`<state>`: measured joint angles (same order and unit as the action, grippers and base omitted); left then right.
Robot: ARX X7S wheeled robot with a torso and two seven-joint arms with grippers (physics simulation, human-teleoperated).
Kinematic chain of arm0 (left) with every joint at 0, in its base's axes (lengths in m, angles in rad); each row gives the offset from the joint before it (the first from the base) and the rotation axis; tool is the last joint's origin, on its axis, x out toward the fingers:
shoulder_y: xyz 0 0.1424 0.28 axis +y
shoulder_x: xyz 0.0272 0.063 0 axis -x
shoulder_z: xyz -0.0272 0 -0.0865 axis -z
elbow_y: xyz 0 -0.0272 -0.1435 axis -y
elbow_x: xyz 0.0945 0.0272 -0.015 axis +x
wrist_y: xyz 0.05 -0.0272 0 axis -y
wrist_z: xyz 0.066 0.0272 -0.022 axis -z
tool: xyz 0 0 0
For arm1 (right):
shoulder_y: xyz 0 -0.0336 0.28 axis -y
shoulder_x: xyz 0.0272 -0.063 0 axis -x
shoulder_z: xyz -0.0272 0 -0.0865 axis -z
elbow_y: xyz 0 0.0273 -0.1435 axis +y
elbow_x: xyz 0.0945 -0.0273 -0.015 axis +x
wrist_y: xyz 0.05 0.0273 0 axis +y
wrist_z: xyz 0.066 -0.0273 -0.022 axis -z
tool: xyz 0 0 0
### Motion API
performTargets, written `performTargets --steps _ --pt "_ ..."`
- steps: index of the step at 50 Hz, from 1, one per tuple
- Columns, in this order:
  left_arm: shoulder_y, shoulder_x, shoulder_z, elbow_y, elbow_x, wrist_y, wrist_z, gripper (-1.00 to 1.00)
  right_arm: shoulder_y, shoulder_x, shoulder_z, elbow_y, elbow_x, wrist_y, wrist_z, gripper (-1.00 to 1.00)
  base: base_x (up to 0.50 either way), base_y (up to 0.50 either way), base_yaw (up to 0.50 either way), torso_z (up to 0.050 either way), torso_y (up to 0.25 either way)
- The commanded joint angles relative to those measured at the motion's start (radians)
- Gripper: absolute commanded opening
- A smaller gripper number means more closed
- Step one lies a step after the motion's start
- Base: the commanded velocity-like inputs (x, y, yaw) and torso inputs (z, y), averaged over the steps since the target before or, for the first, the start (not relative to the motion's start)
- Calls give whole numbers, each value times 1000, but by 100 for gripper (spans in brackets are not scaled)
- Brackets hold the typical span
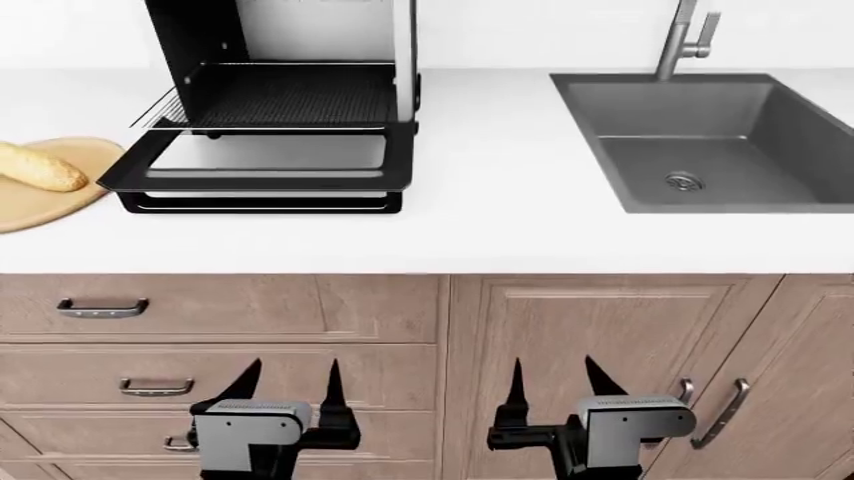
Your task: Place the baguette on the rack of the toaster oven.
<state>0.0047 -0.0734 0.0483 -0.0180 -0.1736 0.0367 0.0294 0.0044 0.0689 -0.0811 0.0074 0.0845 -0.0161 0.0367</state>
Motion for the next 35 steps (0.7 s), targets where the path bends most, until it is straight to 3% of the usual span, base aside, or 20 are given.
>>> performTargets --steps 1,32,35 --pt "-2 -15 14 -5 -29 0 -5 100 1 14 -17 3 20 -9 13 100 0 0 0 50 0" --pt "-1 -43 51 10 -57 12 -43 100 5 38 -45 15 89 -38 33 100 0 0 0 50 0" --pt "-6 -56 64 112 -50 -118 -89 100 5 38 -47 29 90 -77 31 100 0 0 0 17 0"
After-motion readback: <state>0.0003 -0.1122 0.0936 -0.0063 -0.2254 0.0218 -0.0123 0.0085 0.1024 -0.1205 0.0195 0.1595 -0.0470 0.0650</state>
